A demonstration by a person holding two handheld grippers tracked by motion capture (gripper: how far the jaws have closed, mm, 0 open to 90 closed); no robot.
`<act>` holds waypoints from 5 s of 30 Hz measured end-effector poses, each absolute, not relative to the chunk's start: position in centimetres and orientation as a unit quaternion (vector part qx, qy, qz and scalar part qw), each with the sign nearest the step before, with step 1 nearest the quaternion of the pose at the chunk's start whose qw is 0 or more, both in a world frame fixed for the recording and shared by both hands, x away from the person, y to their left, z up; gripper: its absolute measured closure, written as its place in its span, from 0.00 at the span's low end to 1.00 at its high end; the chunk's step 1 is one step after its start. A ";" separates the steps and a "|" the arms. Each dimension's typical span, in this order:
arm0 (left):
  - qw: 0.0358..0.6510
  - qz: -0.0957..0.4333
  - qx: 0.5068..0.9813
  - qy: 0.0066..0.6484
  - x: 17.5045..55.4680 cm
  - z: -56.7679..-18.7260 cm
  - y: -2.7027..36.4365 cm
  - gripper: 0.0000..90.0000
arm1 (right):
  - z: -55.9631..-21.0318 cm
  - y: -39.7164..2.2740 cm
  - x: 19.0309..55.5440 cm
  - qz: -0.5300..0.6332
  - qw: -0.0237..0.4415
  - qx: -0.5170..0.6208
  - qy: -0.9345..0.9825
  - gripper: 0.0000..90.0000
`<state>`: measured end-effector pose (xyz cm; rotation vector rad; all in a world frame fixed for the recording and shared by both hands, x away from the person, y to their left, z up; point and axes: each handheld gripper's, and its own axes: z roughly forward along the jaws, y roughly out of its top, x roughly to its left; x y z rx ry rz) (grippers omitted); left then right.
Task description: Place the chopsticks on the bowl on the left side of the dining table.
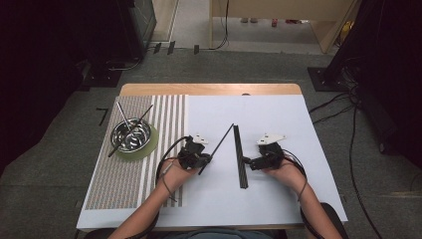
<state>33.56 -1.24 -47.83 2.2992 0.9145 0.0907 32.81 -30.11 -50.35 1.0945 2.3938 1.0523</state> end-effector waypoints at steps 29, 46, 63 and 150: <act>0.355 0.081 0.861 0.356 34.5 -46.9 0.2 0.89 | -50.3 -30.1 32.8 0.366 0.152 0.383 0.834 0.13; 0.343 0.121 0.864 0.349 34.8 -48.6 -1.5 0.94 | -50.3 -30.1 32.8 0.366 0.152 0.382 0.835 0.13; 0.369 0.081 0.846 0.376 35.5 -47.5 0.0 0.97 | -50.3 -30.1 32.8 0.367 0.152 0.381 0.835 0.13; 0.362 0.070 0.842 0.393 35.5 -42.4 10.6 0.97 | -50.3 -30.1 32.8 0.367 0.151 0.383 0.834 0.13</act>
